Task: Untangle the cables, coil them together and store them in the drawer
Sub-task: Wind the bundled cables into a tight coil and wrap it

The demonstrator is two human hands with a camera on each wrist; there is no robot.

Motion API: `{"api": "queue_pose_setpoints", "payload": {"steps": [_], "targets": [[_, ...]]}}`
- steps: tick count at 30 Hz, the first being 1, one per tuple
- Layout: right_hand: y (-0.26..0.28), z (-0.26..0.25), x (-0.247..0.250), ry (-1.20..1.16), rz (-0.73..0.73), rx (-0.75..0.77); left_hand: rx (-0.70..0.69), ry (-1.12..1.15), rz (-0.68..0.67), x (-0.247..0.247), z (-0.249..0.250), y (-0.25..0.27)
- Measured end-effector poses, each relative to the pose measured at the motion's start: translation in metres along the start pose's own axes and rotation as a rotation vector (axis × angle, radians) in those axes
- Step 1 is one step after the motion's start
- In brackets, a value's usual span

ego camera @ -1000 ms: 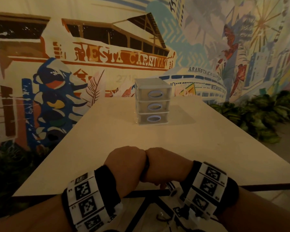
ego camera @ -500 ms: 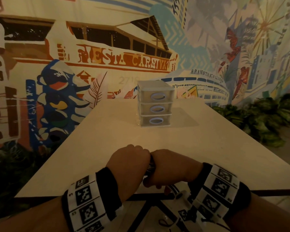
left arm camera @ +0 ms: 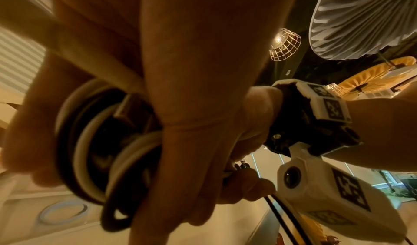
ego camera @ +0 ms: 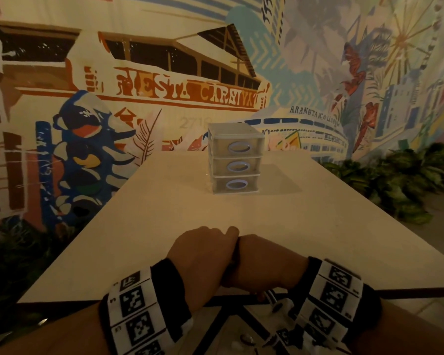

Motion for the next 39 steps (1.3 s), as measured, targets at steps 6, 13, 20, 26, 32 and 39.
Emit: {"api": "queue_pose_setpoints", "payload": {"steps": [6, 13, 20, 26, 32, 39], "targets": [[0.004, 0.013, 0.005, -0.061, 0.019, -0.110, -0.054, -0.011, 0.073, 0.006, -0.005, 0.001], [0.011, 0.008, 0.002, -0.170, -0.011, -0.128, -0.140, 0.060, 0.092, 0.004, -0.010, 0.003], [0.026, 0.031, 0.020, -0.715, 0.052, -0.165, -0.138, 0.885, 0.117, 0.039, -0.043, 0.008], [0.028, 0.018, 0.016, -1.065, -0.036, 0.057, -0.213, 1.369, 0.057, 0.023, -0.049, 0.004], [0.031, 0.003, 0.014, -1.298, -0.193, 0.263, -0.424, 1.568, -0.119, 0.017, -0.020, 0.008], [0.028, -0.009, 0.006, -1.484, -0.372, 0.443, -0.593, 1.715, 0.008, 0.036, 0.000, 0.001]]}}
Point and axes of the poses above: each hand's wrist, its own y-axis away from the middle knuckle, its own x-axis out of the back of the hand, z = x × y, the point moved 3 cm from there along -y, towards the middle knuckle, and after that the axes turned 2 degrees about -x, right-handed, at the moved point
